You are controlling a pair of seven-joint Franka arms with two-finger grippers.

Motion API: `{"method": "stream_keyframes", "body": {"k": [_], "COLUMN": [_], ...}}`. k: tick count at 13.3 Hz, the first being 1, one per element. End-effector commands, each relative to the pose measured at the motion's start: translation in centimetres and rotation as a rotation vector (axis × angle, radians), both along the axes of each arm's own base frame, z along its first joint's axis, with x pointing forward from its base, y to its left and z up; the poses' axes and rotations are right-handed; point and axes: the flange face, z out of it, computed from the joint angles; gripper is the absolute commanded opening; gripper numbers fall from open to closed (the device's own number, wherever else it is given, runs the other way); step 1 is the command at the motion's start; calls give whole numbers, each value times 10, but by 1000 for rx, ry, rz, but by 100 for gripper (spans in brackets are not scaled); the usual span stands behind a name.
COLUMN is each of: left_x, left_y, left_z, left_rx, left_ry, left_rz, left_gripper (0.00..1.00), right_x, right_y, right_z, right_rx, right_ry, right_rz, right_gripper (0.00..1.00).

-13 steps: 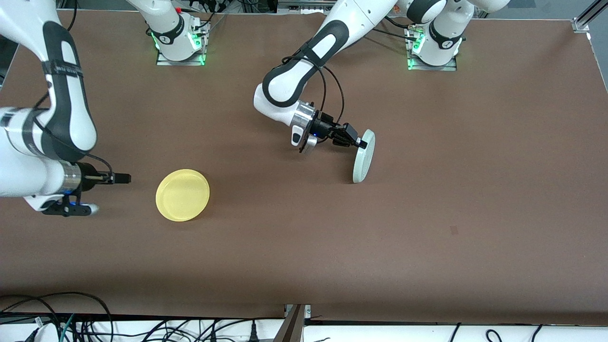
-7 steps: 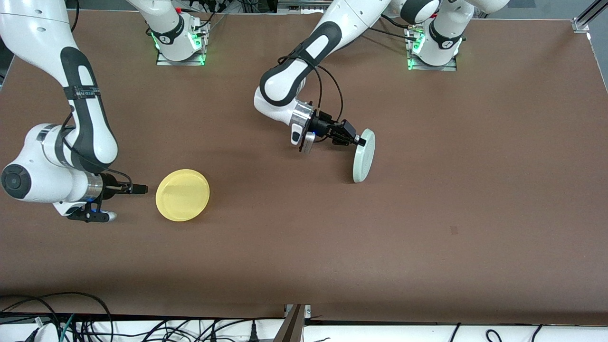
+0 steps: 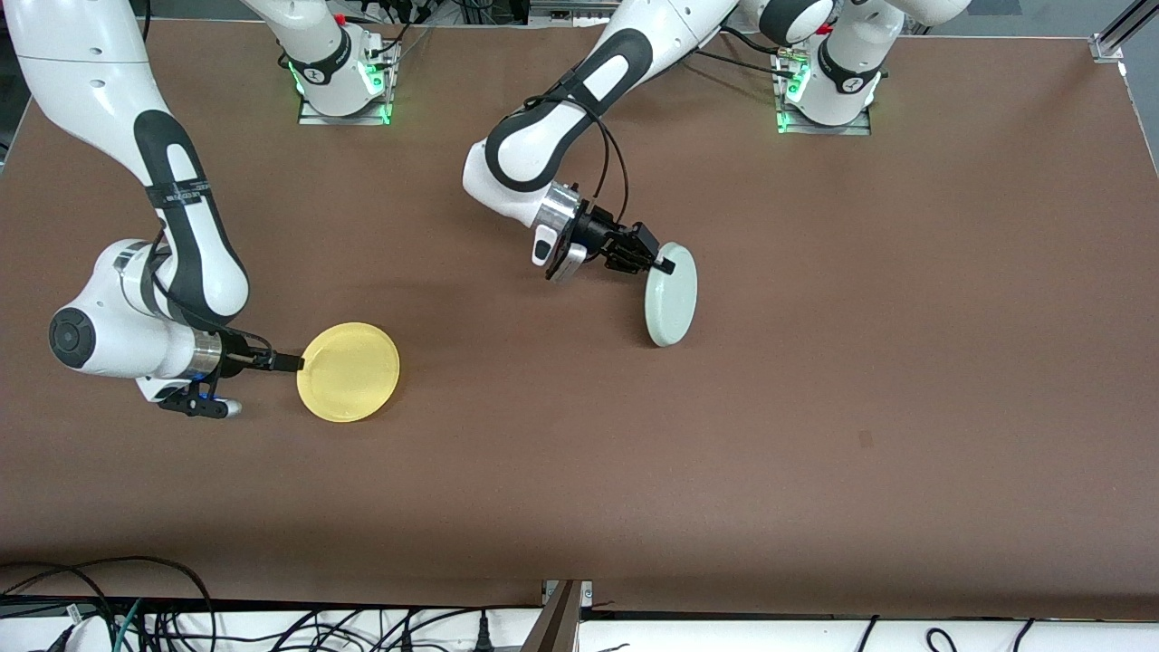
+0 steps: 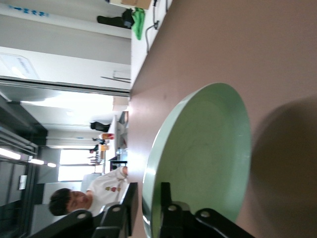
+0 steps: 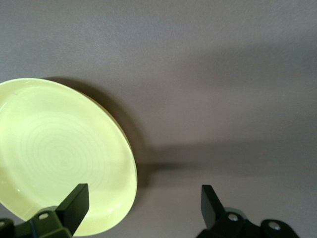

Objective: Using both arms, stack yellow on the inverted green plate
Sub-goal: 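Flip the green plate with the left gripper while the right gripper reaches the yellow plate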

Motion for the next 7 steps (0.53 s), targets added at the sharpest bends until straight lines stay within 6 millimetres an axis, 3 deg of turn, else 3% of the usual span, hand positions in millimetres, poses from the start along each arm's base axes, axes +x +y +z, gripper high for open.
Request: {"method": "stream_keyframes", "body": {"k": [1, 3, 6, 7], "left_x": [6, 6, 23, 32], "left_y": [-11, -19, -23, -22], "left_z": [7, 14, 38, 48], "left_rx": [-91, -165, -353, -438], "left_ry": [24, 40, 98, 127], "left_rz": [40, 49, 145, 186], "left_gripper": [100, 100, 100, 100], "right_x": [-4, -7, -8, -8], "right_y": [0, 1, 2, 3], "right_z": [-12, -21, -26, -27], "right_rx": [19, 14, 27, 29], "right_ry": [-11, -19, -20, -17], "right_rz": [-30, -32, -51, -51], "right_gripper": [100, 100, 96, 75]}}
